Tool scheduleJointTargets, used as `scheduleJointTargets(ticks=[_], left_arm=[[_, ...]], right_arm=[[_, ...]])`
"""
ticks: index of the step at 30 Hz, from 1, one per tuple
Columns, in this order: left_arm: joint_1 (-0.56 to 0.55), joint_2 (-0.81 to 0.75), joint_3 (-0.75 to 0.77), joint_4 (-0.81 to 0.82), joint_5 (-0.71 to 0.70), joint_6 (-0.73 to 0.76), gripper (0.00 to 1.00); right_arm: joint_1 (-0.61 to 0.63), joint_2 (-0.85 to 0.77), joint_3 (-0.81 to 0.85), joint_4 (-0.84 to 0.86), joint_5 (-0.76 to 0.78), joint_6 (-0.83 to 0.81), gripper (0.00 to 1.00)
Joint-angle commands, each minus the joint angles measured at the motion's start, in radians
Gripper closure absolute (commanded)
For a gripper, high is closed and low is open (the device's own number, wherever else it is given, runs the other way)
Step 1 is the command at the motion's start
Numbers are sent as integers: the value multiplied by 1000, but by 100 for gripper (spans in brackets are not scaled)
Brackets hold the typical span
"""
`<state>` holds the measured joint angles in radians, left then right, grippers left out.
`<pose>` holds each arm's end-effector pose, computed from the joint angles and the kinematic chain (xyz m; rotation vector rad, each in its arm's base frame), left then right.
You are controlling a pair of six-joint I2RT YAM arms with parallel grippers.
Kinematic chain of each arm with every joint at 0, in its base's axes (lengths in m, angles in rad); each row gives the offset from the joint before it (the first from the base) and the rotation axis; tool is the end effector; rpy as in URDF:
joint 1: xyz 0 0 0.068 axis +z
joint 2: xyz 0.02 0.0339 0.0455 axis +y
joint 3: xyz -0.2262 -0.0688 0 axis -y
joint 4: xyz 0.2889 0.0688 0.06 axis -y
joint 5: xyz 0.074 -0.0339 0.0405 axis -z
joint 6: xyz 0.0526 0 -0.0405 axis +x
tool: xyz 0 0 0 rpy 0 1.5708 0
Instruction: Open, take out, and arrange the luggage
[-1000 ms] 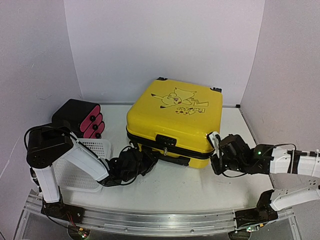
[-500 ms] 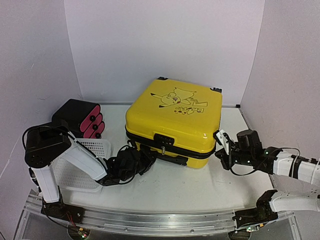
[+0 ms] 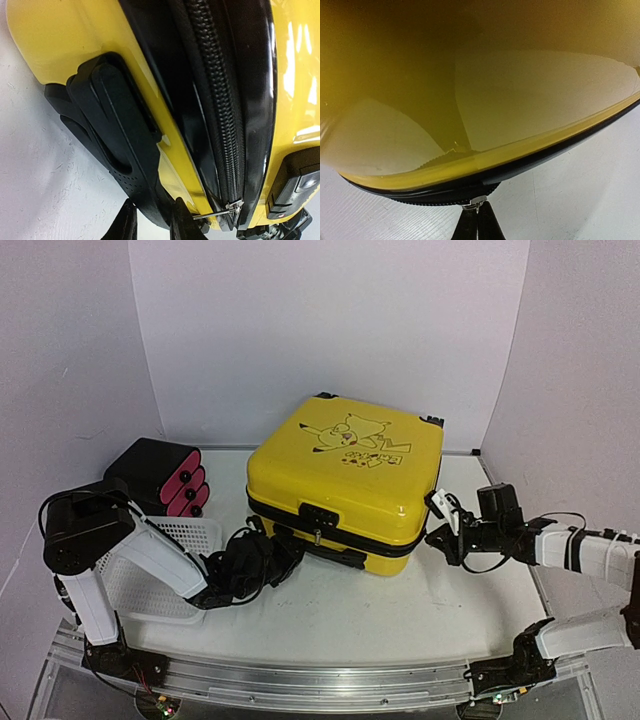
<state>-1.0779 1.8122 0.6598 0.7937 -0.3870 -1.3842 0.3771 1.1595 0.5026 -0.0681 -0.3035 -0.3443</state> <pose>0.1884 -0.3088 0.0505 -0.6034 2.0359 -1.2375 0.2619 0.1206 0.1096 -0.9502 2.0750 0.3649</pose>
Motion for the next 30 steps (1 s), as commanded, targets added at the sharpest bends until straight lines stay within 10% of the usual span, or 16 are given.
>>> scheduleJointTargets(ticks=[1,9,16,30], left_arm=[[1,-36,39,15,-7,97,96],[-81,5,151,12,52,236,93],[-172,86,248,13,101,348,83],[-205,-172,69,-32,75,785,26]], right_arm=[[-31,28,82,-195,79,68,97],[-31,-24,318,-752,20,716,3],[-28,-233,307,-926,-2,836,2],[119,-280,296,-919,7,949,2]])
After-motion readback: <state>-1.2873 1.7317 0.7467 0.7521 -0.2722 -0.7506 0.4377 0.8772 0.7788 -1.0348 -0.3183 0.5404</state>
